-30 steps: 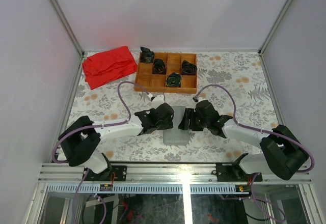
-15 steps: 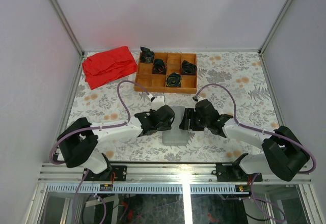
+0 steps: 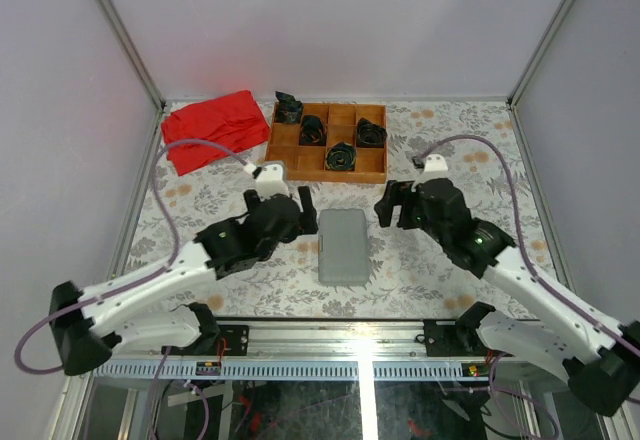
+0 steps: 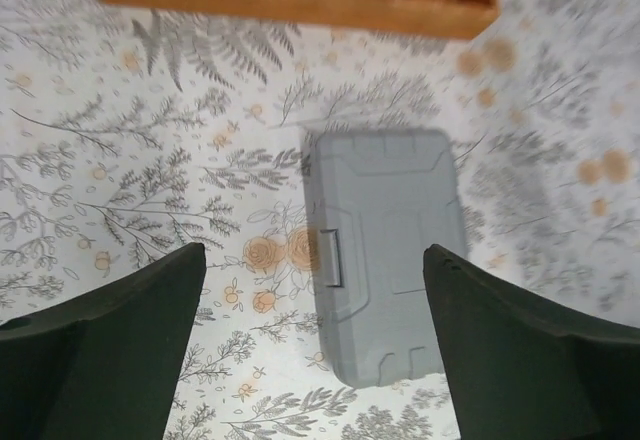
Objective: Sort the tools into containers
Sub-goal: Close the storage box at the center of the board, then reset both arms
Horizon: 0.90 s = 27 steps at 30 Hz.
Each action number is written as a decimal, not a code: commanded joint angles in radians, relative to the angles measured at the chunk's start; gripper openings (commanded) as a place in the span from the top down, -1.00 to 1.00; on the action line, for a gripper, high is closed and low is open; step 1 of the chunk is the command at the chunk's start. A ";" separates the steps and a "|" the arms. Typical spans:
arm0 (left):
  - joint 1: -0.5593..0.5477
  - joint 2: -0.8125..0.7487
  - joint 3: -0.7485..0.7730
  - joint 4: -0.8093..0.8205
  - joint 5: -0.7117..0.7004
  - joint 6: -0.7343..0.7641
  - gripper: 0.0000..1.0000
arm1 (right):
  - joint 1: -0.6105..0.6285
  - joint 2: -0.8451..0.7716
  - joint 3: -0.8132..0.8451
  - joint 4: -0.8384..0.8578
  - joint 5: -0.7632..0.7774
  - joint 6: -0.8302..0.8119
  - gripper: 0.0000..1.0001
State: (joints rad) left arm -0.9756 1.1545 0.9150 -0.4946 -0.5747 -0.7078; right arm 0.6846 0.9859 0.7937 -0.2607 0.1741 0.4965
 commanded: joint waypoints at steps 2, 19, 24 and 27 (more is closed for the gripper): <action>-0.004 -0.237 -0.014 -0.012 -0.133 0.080 -0.94 | 0.004 -0.189 0.004 -0.087 0.158 -0.092 -0.79; -0.003 -0.719 -0.076 -0.344 -0.382 -0.064 -1.00 | 0.003 -0.762 -0.148 -0.374 0.524 0.151 -0.99; -0.003 -0.769 -0.093 -0.386 -0.411 -0.111 -1.00 | 0.004 -0.756 -0.130 -0.395 0.548 0.148 -0.98; -0.003 -0.794 -0.104 -0.386 -0.421 -0.114 -1.00 | 0.004 -0.751 -0.128 -0.403 0.551 0.153 -0.98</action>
State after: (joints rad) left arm -0.9756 0.3904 0.8276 -0.8482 -0.9241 -0.7780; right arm 0.6853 0.2260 0.6460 -0.6521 0.6643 0.6193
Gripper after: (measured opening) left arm 0.996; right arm 0.992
